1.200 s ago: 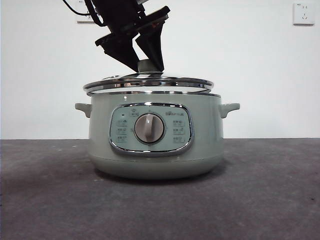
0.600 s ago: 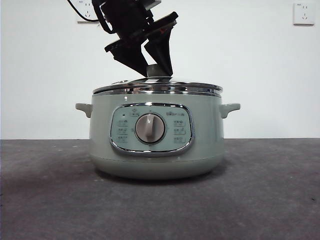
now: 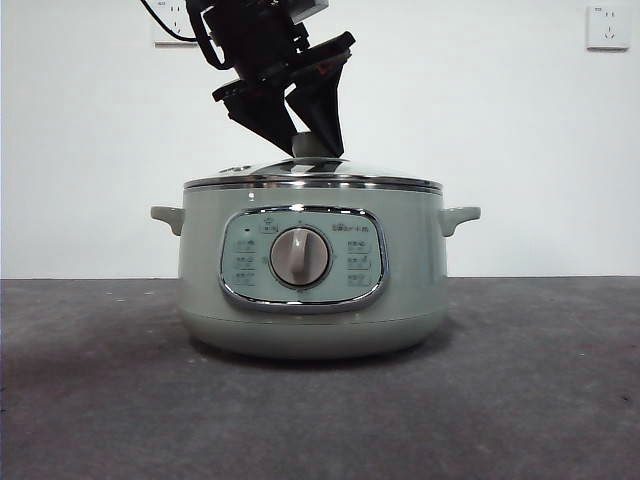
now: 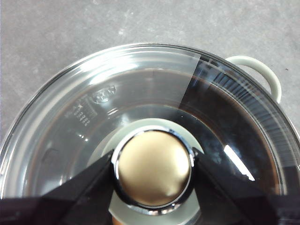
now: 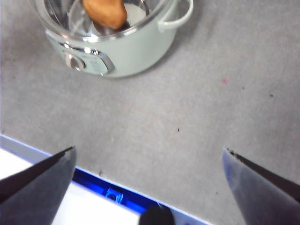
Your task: Pick up the potato,open the lid,put the potato in the pot,close the lid
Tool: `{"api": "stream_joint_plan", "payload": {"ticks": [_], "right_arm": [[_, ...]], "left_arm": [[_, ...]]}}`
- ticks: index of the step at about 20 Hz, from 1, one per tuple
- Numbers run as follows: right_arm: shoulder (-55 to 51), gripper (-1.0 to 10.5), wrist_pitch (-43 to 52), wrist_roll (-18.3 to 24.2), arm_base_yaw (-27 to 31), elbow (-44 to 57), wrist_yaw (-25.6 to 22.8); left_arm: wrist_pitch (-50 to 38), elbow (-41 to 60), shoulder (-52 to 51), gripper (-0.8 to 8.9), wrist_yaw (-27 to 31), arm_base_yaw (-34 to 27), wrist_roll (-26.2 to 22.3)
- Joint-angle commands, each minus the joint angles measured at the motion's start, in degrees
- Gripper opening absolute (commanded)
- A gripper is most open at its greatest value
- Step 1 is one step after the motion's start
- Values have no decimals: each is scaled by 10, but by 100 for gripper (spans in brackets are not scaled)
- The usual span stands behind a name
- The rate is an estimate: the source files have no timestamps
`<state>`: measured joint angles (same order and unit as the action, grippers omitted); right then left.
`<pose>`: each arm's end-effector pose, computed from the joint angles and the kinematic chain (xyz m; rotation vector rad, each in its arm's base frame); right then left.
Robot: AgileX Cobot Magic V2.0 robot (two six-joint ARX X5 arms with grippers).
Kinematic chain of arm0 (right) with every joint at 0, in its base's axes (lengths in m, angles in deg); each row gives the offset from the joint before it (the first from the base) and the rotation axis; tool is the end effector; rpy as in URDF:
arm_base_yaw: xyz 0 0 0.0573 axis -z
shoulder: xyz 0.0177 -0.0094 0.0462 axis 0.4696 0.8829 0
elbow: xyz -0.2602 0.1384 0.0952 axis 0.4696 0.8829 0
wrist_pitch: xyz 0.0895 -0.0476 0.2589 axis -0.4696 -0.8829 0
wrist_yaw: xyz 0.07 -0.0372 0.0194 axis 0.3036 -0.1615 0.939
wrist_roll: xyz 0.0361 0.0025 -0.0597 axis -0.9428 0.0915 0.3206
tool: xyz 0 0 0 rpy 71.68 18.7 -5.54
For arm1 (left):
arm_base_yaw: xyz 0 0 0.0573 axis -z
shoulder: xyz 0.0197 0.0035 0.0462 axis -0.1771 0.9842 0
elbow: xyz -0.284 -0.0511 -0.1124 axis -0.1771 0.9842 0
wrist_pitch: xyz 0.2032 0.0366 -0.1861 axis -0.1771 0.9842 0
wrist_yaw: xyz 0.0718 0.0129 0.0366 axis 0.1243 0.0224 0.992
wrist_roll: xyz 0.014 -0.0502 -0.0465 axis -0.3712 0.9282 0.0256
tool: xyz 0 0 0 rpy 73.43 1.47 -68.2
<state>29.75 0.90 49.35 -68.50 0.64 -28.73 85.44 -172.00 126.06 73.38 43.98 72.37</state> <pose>0.0864 0.0647 0.4128 -0.1192 0.8596 0.4291 0.3789 -0.2590 0.3341 0.3367 0.7601 -0.6952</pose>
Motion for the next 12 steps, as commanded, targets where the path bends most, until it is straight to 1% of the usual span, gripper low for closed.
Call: {"api": "stream_joint_plan", "payload": {"ticks": [1, 3, 4, 6, 7, 8, 12], "right_arm": [[1, 662, 8, 0, 0, 6, 0], [1, 662, 8, 0, 0, 6, 0], [1, 662, 8, 1, 0, 6, 0], [1, 662, 8, 4, 0, 6, 0], [1, 662, 7, 4, 0, 6, 0], [1, 662, 7, 4, 0, 6, 0], [1, 662, 4, 4, 0, 6, 0]], "left_arm": [[10, 6, 15, 0, 4, 3, -26], [10, 6, 16, 6, 0, 3, -23], [9, 6, 15, 65, 0, 3, -19], [8, 5, 14, 328, 1, 3, -6], [8, 5, 10, 423, 1, 3, 0], [9, 4, 5, 484, 0, 1, 5], [22, 2, -48, 481, 0, 0, 7]]}}
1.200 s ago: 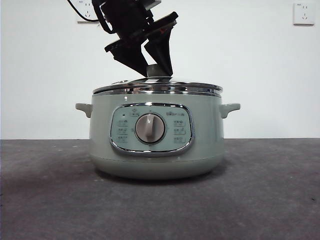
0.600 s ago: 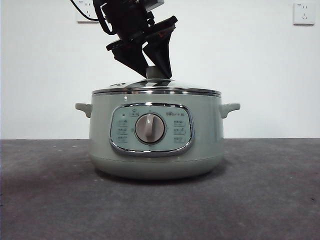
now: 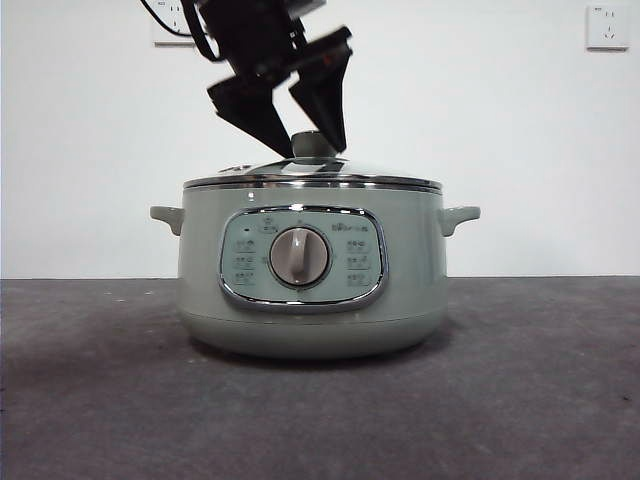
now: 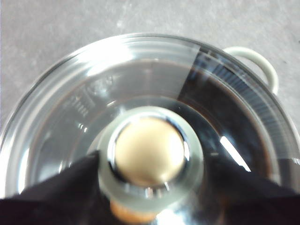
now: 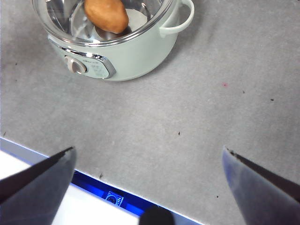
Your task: Pick up the potato,open the lid,put the potato in the pot,close the lid
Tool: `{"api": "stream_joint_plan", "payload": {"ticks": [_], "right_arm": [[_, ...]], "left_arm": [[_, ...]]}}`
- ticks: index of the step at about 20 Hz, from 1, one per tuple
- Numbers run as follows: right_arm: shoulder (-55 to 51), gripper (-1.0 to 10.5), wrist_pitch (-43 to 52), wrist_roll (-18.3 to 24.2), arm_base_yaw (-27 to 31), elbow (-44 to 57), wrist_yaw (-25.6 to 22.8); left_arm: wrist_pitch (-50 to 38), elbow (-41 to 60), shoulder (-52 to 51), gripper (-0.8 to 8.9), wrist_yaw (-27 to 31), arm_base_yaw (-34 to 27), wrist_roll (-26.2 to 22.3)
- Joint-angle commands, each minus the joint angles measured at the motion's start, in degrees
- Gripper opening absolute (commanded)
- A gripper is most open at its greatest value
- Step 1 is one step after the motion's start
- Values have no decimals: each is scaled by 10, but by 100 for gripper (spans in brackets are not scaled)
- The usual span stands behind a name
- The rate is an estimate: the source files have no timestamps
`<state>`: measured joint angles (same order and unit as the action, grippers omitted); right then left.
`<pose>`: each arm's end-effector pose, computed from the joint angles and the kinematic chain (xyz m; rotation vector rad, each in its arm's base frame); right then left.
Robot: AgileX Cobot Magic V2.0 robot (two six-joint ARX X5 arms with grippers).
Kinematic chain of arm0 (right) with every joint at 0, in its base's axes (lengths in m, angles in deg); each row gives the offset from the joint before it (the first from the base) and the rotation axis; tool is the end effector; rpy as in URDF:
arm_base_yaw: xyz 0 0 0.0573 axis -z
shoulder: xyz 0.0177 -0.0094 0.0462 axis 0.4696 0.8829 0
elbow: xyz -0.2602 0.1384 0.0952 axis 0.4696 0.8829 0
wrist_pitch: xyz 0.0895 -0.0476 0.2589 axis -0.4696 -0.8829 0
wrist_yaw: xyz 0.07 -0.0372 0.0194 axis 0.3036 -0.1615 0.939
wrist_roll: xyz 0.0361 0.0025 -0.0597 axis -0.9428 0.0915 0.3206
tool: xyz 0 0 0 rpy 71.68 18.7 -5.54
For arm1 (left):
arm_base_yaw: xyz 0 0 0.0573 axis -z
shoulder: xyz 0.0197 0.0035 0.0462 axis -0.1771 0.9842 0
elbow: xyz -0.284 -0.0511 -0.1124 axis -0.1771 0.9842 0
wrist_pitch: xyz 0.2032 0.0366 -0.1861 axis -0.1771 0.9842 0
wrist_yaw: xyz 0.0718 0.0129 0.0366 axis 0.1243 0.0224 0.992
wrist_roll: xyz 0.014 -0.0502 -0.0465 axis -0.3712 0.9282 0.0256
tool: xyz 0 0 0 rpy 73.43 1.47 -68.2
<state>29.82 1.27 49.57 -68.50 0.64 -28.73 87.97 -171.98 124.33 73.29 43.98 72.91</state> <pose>0.0871 0.0654 0.4132 -0.1204 0.8541 0.4318 0.3697 -0.2529 0.3434 0.3309 0.7775 -0.6925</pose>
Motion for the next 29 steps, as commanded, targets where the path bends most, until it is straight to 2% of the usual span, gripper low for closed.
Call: {"api": "stream_joint_plan", "payload": {"ticks": [1, 3, 5, 7, 10, 14, 20, 21, 22, 23, 25, 29], "right_arm": [[0, 662, -1, 2, 0, 6, 0], [0, 662, -1, 2, 0, 6, 0], [0, 662, 0, 2, 0, 6, 0], [1, 662, 0, 2, 0, 6, 0], [1, 662, 0, 2, 0, 6, 0], [1, 662, 0, 2, 0, 6, 0], [1, 661, 2, 1, 0, 6, 0], [2, 660, 2, 2, 0, 6, -2], [2, 553, 2, 6, 0, 6, -3], [1, 78, 0, 18, 0, 6, 0], [1, -2, 2, 29, 0, 6, 0], [2, 2, -2, 26, 0, 6, -5]], "left_arm": [[4, 2, -54, 481, 1, 0, 6], [37, 2, -104, 481, 1, 0, 43], [81, 2, -152, 481, 2, 0, 60], [133, 2, -203, 483, 2, 0, 62], [219, 2, -266, 609, 3, 1, 72], [331, 2, -330, 608, 3, 1, 72], [348, 2, -386, 591, 2, 1, 73], [349, 2, -389, 539, 2, 1, 73], [349, 2, -390, 229, 0, 1, 69], [348, 2, -393, -15, -1, 1, 68], [348, 2, -394, -8, -1, 1, 61], [348, 2, -393, -2, -1, 1, 61]]}}
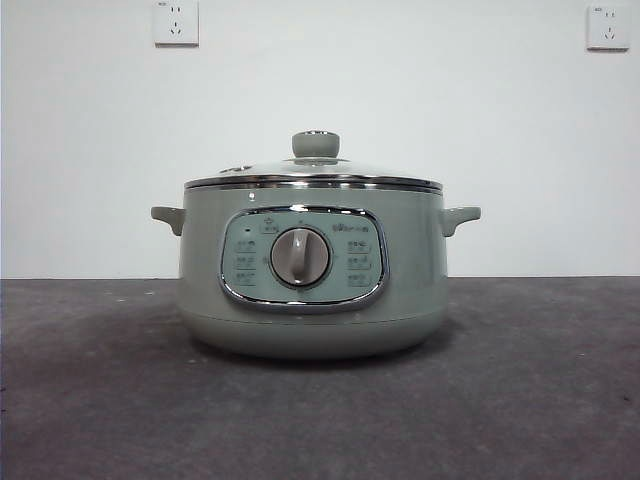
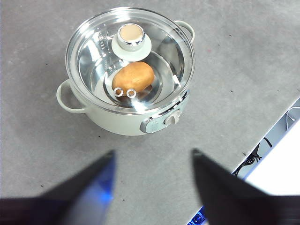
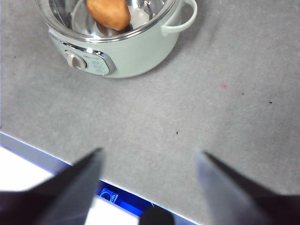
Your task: Pick up the potato,open the lid,put the potato in the pot,close the lid
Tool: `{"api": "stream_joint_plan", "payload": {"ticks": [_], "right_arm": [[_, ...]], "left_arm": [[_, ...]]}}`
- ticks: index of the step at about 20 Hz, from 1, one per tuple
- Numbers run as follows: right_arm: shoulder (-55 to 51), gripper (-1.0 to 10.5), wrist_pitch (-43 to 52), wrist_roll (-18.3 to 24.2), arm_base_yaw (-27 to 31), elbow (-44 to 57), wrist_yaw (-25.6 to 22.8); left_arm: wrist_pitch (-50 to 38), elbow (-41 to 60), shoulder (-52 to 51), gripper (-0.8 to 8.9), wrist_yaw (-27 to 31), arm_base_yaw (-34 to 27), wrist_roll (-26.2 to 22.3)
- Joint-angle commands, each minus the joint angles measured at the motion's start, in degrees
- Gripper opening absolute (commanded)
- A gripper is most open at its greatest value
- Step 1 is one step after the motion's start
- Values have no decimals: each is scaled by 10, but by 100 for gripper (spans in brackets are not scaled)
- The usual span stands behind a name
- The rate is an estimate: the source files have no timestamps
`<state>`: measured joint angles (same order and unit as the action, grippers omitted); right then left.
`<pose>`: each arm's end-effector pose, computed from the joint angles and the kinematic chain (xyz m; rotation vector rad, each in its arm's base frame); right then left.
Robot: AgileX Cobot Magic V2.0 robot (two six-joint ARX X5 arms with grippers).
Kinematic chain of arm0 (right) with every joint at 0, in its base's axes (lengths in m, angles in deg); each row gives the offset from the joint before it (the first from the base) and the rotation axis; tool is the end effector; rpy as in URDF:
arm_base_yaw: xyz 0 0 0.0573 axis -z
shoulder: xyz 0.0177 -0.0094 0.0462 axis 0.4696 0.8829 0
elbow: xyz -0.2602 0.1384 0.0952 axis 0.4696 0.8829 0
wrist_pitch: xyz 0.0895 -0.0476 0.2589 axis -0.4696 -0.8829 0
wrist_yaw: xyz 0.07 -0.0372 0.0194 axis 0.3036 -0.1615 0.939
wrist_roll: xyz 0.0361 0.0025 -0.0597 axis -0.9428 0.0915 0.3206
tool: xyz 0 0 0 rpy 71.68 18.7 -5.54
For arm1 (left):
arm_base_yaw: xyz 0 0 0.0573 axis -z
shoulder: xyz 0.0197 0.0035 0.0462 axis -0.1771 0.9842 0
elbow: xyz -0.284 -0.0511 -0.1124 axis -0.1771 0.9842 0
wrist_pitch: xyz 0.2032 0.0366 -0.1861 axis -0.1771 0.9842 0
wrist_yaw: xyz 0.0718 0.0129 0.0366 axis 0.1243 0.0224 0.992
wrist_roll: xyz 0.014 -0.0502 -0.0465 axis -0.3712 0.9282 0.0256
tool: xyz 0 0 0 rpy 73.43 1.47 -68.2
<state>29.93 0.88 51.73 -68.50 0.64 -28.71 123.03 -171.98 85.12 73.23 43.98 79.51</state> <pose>0.0871 0.0654 0.4125 -0.1588 0.8542 0.4467 0.1371 -0.0974 0.4946 0.2078 0.7425 -0.6519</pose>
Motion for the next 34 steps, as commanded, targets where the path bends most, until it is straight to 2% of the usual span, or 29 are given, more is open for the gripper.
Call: {"api": "stream_joint_plan", "payload": {"ticks": [1, 4, 10, 12, 14, 16, 18, 21, 23, 25, 27, 34], "right_arm": [[3, 2, 4, 4, 0, 6, -13], [5, 2, 4, 4, 0, 6, -35], [11, 2, 4, 4, 0, 6, -35], [12, 2, 4, 4, 0, 6, -35], [12, 2, 4, 4, 0, 6, -35], [12, 2, 4, 4, 0, 6, -35], [15, 2, 4, 4, 0, 6, -35], [17, 2, 4, 4, 0, 6, -35], [19, 2, 4, 4, 0, 6, -35], [19, 2, 4, 4, 0, 6, -35], [19, 2, 4, 4, 0, 6, -35], [19, 2, 4, 4, 0, 6, -35]], "left_arm": [[-2, 2, 2, -2, 2, 1, -5], [-2, 2, 12, -2, 2, 0, -5], [-2, 2, 38, -2, 5, -4, -5], [-6, 2, 29, -2, 24, -35, -95], [-7, 24, -6, -2, 16, -82, -127], [-72, 107, -78, -2, 17, -132, -114], [-203, 249, -175, -2, 17, -182, -95], [-422, 492, -325, -2, 16, -252, -95], [-555, 638, -406, -2, 6, -282, -43], [-644, 750, -468, -2, -18, -307, 15], [-679, 820, -504, -2, -2, -319, 40], [-682, 915, -573, -2, 54, -320, 34]]}}
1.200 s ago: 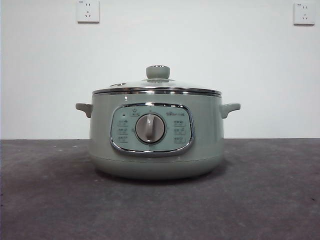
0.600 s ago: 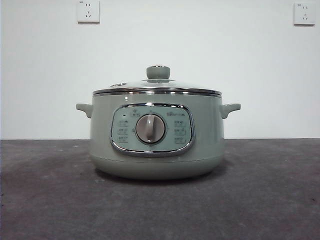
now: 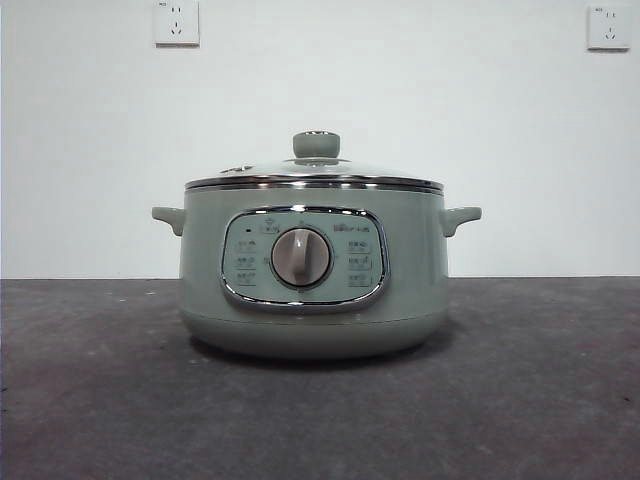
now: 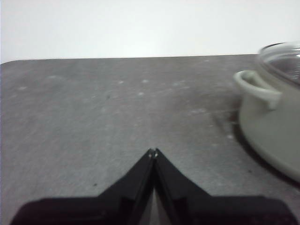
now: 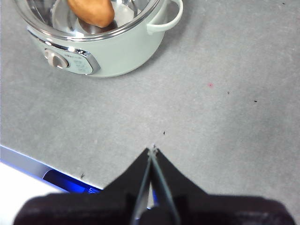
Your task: Pick up the potato,open the lid,put the potato in the pot,close the lid
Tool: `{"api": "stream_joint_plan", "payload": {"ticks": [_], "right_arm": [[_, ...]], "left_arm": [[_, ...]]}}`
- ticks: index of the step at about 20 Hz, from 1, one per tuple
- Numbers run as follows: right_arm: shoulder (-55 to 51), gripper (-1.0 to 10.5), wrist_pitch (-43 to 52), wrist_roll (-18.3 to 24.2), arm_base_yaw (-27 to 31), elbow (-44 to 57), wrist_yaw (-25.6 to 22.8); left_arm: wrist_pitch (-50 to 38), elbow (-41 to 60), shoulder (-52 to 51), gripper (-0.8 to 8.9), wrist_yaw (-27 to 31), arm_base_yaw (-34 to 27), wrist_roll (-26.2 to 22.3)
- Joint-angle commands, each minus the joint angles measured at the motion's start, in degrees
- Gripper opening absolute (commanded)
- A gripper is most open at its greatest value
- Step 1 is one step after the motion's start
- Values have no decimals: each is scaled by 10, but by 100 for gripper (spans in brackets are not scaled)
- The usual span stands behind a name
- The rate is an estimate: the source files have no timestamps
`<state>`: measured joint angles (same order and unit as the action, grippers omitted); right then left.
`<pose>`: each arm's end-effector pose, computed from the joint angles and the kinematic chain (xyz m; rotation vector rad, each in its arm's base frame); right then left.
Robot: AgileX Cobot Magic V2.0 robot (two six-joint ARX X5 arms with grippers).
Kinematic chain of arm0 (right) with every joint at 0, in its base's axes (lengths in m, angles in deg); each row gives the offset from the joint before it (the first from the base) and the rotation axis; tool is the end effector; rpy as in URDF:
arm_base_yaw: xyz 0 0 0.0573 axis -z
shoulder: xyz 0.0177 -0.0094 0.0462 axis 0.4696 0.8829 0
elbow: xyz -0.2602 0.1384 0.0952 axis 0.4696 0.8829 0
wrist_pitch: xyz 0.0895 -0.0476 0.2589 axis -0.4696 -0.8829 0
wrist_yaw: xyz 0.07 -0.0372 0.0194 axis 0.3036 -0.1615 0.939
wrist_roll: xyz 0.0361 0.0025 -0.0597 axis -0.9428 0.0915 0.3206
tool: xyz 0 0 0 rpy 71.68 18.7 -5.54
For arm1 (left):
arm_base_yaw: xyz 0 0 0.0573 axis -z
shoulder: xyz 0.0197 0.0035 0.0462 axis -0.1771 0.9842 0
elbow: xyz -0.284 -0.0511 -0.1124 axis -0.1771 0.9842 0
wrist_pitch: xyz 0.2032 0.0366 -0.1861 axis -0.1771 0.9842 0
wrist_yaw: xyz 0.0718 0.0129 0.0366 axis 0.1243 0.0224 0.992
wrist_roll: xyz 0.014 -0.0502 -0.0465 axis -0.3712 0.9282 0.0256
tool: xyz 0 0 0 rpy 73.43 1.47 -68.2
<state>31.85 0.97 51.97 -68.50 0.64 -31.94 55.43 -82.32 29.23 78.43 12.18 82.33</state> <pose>0.0967 0.0697 0.4099 -0.1977 0.8635 0.3918 0.1051 -0.0036 0.1795 -0.0282 0.1681 -0.0298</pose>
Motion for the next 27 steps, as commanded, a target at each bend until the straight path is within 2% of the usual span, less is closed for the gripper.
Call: {"api": "stream_joint_plan", "payload": {"ticks": [1, 5, 10, 25, 26, 27], "right_arm": [[0, 2, 3, 2, 0, 6, -2], [0, 2, 3, 2, 0, 6, -2], [0, 2, 3, 2, 0, 6, -2], [-2, 2, 4, 2, -2, 7, -3], [-5, 2, 3, 16, 8, 7, -13], [-11, 2, 4, 50, 22, 9, -28]], "left_arm": [[-6, 31, -28, -2, 1, -2, 5], [15, 61, -78, -2, -1, -3, 6], [16, 61, -77, -2, -1, -12, -21], [13, 61, -47, -2, -3, -12, -21], [13, 61, -44, -2, -3, -12, -21], [13, 61, -42, -2, -3, -12, -21]]}}
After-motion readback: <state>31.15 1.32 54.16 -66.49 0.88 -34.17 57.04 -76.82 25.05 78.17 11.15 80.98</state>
